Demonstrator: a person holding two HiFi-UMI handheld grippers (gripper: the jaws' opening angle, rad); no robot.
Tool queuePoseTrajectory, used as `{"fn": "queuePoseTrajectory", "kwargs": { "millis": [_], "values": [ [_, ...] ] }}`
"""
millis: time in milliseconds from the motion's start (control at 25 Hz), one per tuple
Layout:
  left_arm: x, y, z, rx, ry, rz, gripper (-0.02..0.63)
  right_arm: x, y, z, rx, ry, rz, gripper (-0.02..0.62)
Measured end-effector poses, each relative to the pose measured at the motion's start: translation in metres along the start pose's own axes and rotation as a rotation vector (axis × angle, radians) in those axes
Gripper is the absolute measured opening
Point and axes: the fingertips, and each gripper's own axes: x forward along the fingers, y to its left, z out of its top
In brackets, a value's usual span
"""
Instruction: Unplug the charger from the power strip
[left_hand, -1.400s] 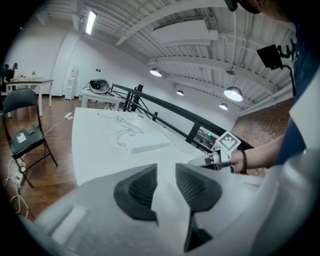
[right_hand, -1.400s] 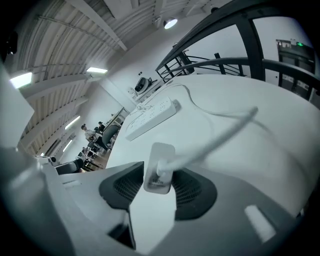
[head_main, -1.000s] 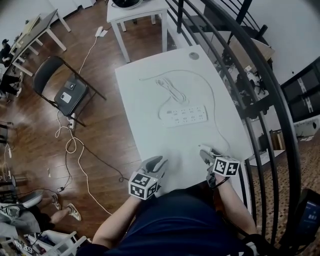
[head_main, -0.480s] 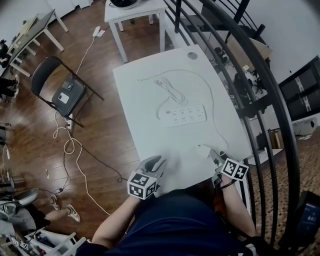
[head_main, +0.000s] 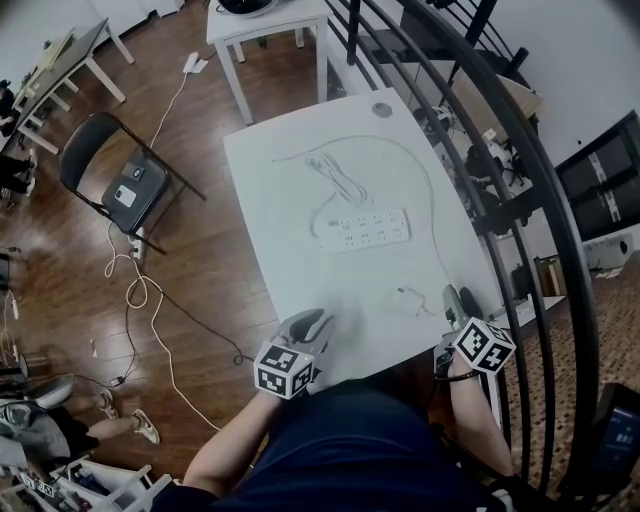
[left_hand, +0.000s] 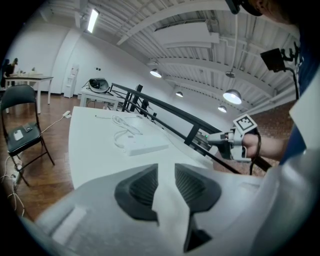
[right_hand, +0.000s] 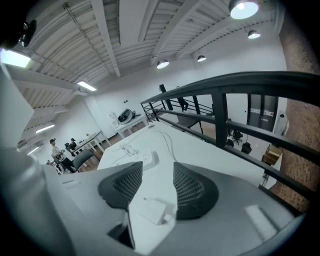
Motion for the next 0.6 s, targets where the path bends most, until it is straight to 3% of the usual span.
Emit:
{"fn": "queuePoseTrajectory", "kwargs": {
  "millis": [280, 440, 600],
  "values": [
    [-0.004, -0.005, 0.012, 0.010, -0.045, 0.015, 0.101, -0.011, 0.049, 0.042, -0.037, -0.100, 0.146, 0.155],
    [-0.012, -0.011, 0.032, 0.012, -0.091, 0.023, 0.094, -0.010, 0.085, 0.040, -0.055, -0.083, 0.250, 0.106],
    [-0.023, -0.027, 0.060, 0.023, -0.143, 0.024, 0.045, -0.013, 0.124, 0.030, -0.099, -0.068, 0.371, 0.022]
  ]
}}
